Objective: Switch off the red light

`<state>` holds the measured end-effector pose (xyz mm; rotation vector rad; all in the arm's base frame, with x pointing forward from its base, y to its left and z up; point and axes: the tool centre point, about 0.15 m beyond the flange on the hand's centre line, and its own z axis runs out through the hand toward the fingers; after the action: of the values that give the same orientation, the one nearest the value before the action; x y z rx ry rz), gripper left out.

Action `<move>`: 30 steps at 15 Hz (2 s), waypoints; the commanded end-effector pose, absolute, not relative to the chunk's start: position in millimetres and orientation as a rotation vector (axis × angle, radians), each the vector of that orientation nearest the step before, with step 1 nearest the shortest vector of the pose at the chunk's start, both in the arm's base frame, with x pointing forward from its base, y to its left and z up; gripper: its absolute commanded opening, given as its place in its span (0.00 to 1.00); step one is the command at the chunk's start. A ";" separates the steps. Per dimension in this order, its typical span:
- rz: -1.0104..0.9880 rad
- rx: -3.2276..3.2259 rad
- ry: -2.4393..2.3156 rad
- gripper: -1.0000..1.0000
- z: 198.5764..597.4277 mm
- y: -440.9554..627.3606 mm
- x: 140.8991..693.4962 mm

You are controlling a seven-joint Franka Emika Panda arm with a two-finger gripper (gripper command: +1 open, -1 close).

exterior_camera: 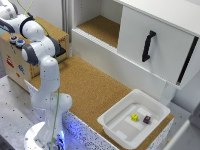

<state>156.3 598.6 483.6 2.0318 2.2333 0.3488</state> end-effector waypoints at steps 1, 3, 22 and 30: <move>0.260 1.974 2.117 0.00 548.5 608.2 177.3; 0.278 1.984 2.098 1.00 552.5 605.0 183.6; 0.319 2.077 2.019 1.00 548.9 553.3 232.3; 0.375 2.226 1.919 1.00 526.1 439.8 265.5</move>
<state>253.7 511.5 539.3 2.1287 1.9108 0.2900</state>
